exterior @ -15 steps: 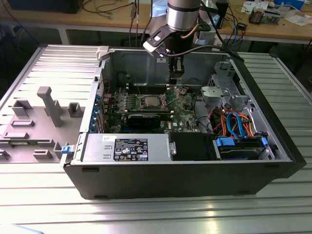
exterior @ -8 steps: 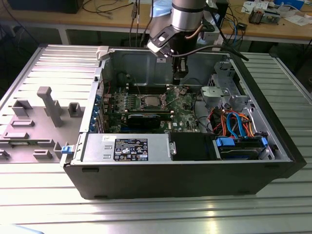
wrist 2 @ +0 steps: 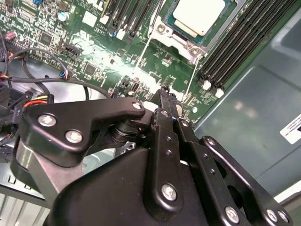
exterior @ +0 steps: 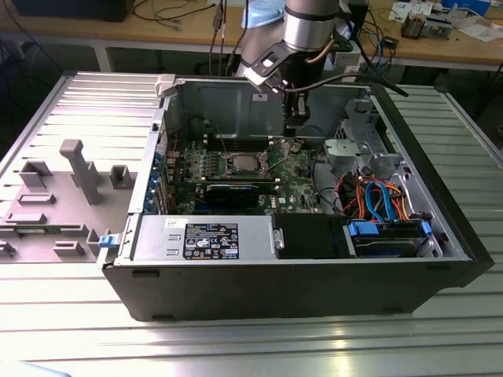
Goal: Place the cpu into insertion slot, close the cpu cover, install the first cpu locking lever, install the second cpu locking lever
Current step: 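Close the cpu cover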
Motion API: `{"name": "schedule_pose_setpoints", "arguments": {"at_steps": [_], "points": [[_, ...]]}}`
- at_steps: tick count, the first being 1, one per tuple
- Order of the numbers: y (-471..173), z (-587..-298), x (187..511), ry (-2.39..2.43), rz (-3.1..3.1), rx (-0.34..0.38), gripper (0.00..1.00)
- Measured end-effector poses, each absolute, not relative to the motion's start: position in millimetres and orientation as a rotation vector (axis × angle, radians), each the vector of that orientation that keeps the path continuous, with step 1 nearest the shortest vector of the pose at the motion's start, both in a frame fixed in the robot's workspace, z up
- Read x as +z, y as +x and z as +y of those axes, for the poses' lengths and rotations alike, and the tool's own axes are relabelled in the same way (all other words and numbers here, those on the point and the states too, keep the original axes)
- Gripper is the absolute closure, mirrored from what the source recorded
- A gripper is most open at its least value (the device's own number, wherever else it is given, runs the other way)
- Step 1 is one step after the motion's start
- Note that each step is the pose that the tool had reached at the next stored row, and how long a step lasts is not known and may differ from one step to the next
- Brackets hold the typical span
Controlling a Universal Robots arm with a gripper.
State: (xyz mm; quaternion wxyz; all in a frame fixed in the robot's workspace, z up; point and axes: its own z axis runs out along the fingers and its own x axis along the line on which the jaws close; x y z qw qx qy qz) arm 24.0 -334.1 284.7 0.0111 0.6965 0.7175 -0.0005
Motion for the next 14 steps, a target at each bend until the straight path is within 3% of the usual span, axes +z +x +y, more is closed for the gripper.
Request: {"name": "schedule_pose_setpoints", "arguments": {"at_steps": [14], "points": [[39,-334,285,2.173,2.238,-0.002,0.89]]}}
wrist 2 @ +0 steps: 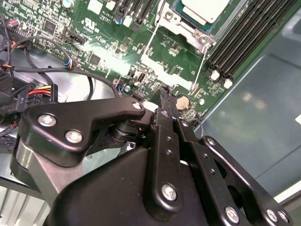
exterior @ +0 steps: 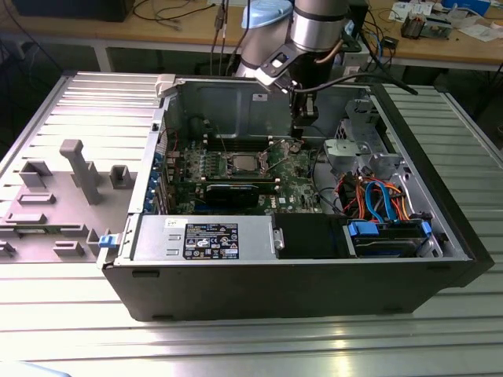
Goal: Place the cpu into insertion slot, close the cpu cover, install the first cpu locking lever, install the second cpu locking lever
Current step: 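Close the cpu cover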
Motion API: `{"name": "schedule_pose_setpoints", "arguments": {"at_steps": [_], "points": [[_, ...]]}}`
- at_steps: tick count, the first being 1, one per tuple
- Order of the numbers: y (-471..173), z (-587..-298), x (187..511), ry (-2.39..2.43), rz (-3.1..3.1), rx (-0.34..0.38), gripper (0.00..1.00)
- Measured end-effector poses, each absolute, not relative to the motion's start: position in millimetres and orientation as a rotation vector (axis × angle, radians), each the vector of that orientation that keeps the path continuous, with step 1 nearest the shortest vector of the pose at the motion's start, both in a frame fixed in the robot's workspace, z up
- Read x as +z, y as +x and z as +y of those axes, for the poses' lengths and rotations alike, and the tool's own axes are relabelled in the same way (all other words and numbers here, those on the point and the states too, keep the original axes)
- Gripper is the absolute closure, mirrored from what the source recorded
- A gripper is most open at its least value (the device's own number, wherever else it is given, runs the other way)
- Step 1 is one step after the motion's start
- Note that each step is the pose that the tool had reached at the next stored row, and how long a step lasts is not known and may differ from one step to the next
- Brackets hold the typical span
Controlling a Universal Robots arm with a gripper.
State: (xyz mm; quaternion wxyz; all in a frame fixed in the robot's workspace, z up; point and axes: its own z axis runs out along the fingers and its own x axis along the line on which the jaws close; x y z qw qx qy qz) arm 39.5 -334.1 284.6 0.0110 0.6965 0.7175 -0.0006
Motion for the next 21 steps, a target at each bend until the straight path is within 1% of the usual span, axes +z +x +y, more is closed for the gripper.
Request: {"name": "schedule_pose_setpoints", "arguments": {"at_steps": [6,21], "points": [[44,-334,282,2.173,2.239,-0.003,0.89],[49,-334,260,2.147,2.263,-0.008,0.89]]}}
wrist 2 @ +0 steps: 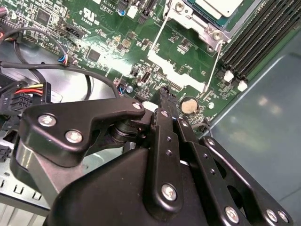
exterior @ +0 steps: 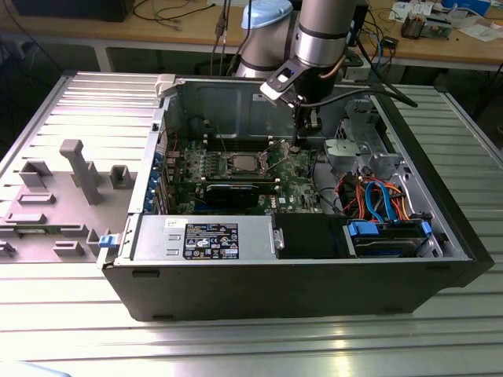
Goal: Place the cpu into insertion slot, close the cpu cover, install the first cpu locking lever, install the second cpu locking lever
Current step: 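Close the cpu cover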
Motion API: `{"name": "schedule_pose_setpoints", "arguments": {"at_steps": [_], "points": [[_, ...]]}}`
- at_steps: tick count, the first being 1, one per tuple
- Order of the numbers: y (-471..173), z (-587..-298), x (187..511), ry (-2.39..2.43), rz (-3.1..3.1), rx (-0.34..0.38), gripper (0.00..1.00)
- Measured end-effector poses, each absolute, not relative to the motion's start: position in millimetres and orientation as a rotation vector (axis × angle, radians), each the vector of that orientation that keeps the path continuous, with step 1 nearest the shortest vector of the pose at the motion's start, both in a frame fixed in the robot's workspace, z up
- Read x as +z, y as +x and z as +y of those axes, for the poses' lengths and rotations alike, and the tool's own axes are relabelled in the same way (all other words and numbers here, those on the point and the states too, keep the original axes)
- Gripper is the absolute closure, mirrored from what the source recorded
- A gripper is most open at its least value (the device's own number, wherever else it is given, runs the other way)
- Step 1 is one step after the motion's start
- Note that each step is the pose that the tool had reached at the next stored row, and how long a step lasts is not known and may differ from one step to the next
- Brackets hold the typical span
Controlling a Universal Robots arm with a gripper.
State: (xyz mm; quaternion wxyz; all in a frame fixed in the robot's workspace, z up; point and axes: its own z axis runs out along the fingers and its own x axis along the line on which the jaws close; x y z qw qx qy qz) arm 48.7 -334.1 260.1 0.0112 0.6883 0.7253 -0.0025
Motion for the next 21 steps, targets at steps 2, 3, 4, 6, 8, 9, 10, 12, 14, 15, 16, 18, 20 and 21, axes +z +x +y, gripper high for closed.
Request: {"name": "schedule_pose_setpoints", "arguments": {"at_steps": [2,3,4,6,8,9,10,12,14,15,16,18,20,21], "points": [[49,-334,258,2.145,2.264,-0.008,0.89],[49,-334,257,2.145,2.264,-0.008,0.89],[49,-334,256,2.145,2.264,-0.008,0.89],[48,-334,254,2.145,2.265,-0.008,0.89],[44,-334,253,2.145,2.265,-0.008,0.89],[42,-334,253,2.145,2.265,-0.008,0.89],[41,-334,253,2.145,2.264,-0.008,0.89],[40,-334,252,2.145,2.264,-0.008,0.89],[38,-334,252,2.145,2.265,-0.008,0.89],[36,-334,252,2.145,2.265,-0.008,0.89],[35,-334,252,2.145,2.265,-0.008,0.89],[32,-334,251,2.145,2.264,-0.008,0.89],[29,-334,251,2.145,2.265,-0.008,0.89],[28,-334,251,2.145,2.265,-0.007,0.89]]}}
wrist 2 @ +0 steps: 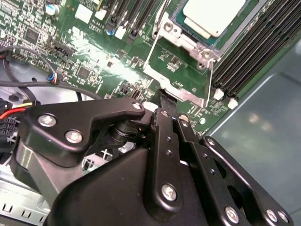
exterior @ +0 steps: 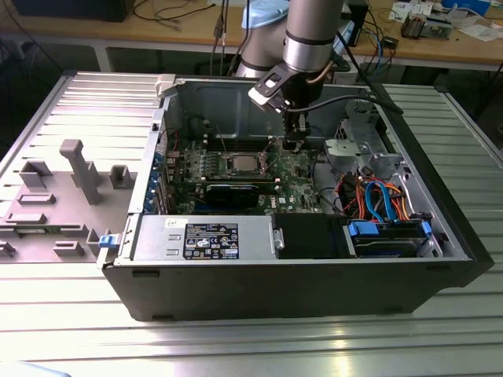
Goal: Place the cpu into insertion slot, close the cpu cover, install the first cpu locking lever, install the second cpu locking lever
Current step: 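Close the cpu cover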
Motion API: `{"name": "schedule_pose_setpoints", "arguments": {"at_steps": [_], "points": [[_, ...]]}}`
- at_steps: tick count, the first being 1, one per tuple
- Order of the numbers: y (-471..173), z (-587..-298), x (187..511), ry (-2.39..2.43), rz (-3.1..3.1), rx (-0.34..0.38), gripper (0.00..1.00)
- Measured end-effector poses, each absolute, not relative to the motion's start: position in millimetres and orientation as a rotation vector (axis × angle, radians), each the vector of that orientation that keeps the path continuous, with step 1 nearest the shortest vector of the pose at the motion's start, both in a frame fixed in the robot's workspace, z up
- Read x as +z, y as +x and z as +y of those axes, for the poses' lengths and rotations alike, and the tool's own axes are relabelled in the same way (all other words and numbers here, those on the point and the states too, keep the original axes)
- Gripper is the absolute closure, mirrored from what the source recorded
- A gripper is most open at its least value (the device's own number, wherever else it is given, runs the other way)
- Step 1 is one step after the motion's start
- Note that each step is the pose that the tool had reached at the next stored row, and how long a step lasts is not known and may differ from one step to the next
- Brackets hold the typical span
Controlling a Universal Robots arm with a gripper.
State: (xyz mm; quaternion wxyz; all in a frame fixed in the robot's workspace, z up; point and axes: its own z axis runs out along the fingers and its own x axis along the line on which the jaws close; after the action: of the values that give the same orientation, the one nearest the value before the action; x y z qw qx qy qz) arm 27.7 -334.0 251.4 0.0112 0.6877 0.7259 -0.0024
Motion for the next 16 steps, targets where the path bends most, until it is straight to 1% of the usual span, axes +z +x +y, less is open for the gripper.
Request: {"name": "schedule_pose_setpoints", "arguments": {"at_steps": [16], "points": [[6,-334,252,2.144,2.263,-0.005,0.89]]}}
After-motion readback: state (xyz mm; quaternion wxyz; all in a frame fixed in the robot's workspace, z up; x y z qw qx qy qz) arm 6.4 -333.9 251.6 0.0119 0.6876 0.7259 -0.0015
